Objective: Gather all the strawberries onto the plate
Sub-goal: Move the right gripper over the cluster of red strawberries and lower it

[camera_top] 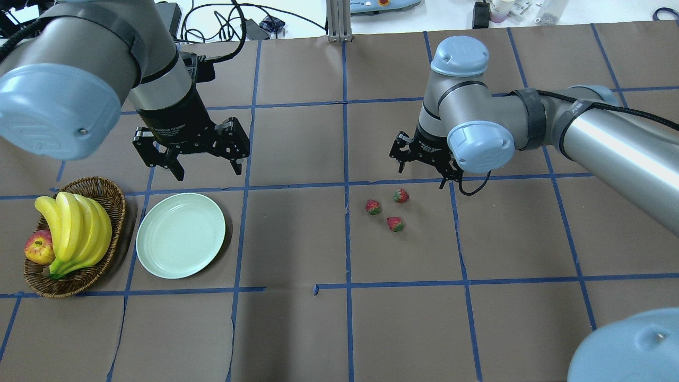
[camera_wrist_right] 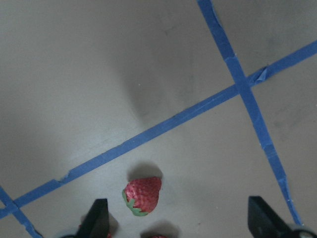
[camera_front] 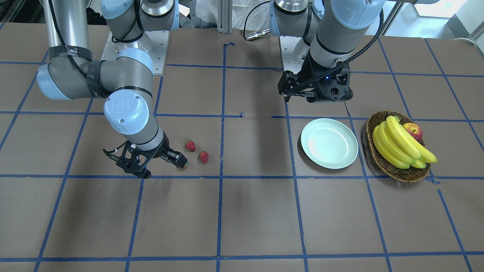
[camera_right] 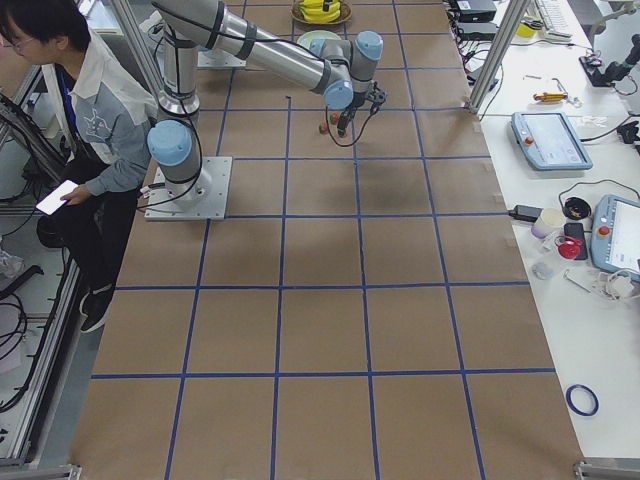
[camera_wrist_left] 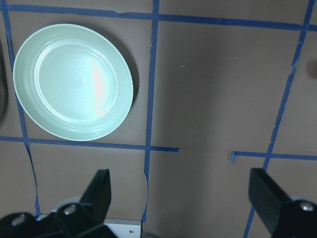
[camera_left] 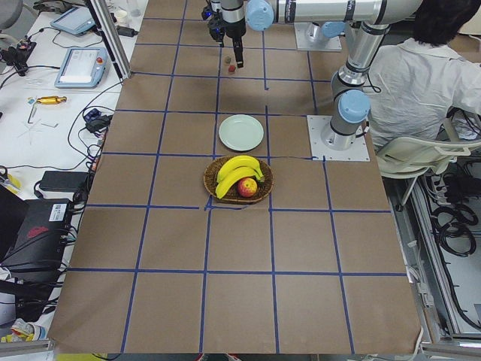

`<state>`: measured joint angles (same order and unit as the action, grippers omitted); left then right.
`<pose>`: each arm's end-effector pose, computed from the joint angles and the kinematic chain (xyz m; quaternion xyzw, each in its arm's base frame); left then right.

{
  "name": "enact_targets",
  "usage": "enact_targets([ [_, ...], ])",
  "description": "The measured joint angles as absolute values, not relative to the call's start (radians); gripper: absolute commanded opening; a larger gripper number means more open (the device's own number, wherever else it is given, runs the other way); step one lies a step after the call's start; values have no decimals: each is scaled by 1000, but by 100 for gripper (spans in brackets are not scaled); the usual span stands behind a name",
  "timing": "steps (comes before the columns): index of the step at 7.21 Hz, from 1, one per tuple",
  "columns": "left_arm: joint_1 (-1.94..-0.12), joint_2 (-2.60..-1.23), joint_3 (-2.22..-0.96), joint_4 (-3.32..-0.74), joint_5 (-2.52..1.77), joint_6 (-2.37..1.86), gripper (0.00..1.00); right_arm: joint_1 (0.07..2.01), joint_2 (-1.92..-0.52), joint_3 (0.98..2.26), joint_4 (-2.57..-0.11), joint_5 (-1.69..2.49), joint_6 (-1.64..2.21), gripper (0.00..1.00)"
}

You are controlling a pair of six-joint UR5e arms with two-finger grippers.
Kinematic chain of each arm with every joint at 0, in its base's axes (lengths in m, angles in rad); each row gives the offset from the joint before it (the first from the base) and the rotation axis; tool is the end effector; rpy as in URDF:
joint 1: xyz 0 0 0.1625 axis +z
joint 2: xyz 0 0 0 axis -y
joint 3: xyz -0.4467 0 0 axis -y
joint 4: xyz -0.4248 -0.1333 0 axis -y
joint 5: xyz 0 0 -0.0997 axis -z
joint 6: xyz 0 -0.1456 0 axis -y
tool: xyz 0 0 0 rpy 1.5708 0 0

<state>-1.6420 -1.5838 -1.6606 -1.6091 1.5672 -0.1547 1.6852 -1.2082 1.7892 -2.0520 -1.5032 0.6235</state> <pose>-0.1695 -0.4958 0.4074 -0.0418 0.9966 0.0702 0.0062 0.2105 -0.5780 0.1925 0.2530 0.9656 0.0587 0.0135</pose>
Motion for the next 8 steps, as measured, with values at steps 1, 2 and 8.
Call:
enact_targets([
  [1,-1642,-1583,-1662,-1609,1567,-155,100,1691,-1197,1782,-2083,-1491,663,100],
  [2,-1643,-1583,-1663,-1609,1567,-155,100,1696,-1179,1779,-2113,-1470,693,100],
  [8,-1644,-1585,-1671,-1611,1567,-153,100,1714,-1120,1791,-2135,-1447,757,96],
])
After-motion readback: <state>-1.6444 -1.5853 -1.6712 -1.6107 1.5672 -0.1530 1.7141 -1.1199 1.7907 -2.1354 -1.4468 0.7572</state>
